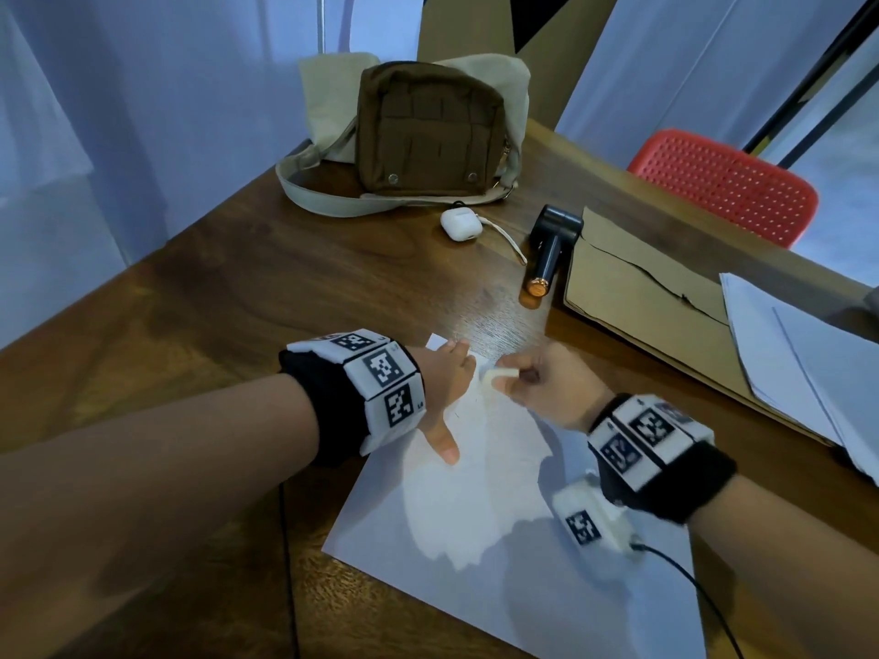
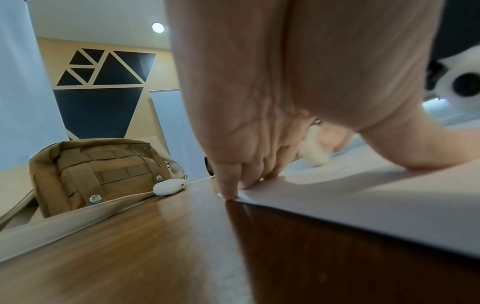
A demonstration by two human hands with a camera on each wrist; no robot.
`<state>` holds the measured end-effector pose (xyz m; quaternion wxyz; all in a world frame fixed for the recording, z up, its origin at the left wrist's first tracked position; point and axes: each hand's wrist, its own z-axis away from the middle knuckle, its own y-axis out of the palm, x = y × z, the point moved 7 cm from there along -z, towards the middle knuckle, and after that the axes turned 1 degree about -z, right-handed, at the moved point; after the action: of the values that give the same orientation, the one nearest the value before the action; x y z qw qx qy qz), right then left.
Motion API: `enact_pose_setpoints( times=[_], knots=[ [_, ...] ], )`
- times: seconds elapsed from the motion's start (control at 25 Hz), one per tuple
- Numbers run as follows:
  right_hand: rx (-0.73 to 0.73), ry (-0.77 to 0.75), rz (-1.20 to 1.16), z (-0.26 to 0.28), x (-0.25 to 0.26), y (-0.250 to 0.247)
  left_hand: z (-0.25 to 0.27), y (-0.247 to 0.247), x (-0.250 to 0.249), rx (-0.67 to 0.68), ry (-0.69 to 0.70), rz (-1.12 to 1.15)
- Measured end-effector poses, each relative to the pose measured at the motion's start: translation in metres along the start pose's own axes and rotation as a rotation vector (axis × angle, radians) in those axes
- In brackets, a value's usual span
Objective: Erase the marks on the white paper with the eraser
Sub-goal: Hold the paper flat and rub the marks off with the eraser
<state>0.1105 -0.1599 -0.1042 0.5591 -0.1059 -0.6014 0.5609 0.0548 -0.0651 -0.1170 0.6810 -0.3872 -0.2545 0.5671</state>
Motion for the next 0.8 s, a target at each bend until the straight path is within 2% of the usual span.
enact_pose_setpoints(
  times=[0.16,0.2,0.32,0.4,0.44,0.56,0.6,0.72,0.8],
  knots=[
    [0.248,-0.097,0.046,0.032,0.002,0.019,-0.003,0.001,0.0,-0.001,-0.009,0.013],
    [0.24,-0.08,0.057,0.026,0.003,0.015,-0.002,0.0,0.0,0.009,-0.008,0.014],
    [0.072,-0.025,0.132,-0.006,0.009,-0.001,0.002,0.002,-0.001,0.063,0.001,0.047],
    [-0.005,-0.053,0.186,-0.004,0.014,0.002,0.005,0.002,0.001,0.085,0.012,-0.01],
    [0.013,-0.089,0.187,0.005,0.015,0.007,0.004,0.003,0.002,0.078,0.005,-0.004],
    [0.254,-0.164,0.115,0.037,0.014,0.025,0.004,0.001,0.0,0.005,-0.022,0.039],
    [0.271,-0.154,0.117,0.034,0.014,0.023,0.004,0.0,-0.001,-0.004,-0.022,0.019],
    [0.077,-0.055,0.112,-0.002,0.008,0.003,0.006,-0.002,-0.003,-0.015,-0.006,-0.009],
    [0.012,-0.038,0.108,-0.006,0.008,0.002,0.004,-0.001,-0.002,-0.018,-0.005,-0.016]
  ],
)
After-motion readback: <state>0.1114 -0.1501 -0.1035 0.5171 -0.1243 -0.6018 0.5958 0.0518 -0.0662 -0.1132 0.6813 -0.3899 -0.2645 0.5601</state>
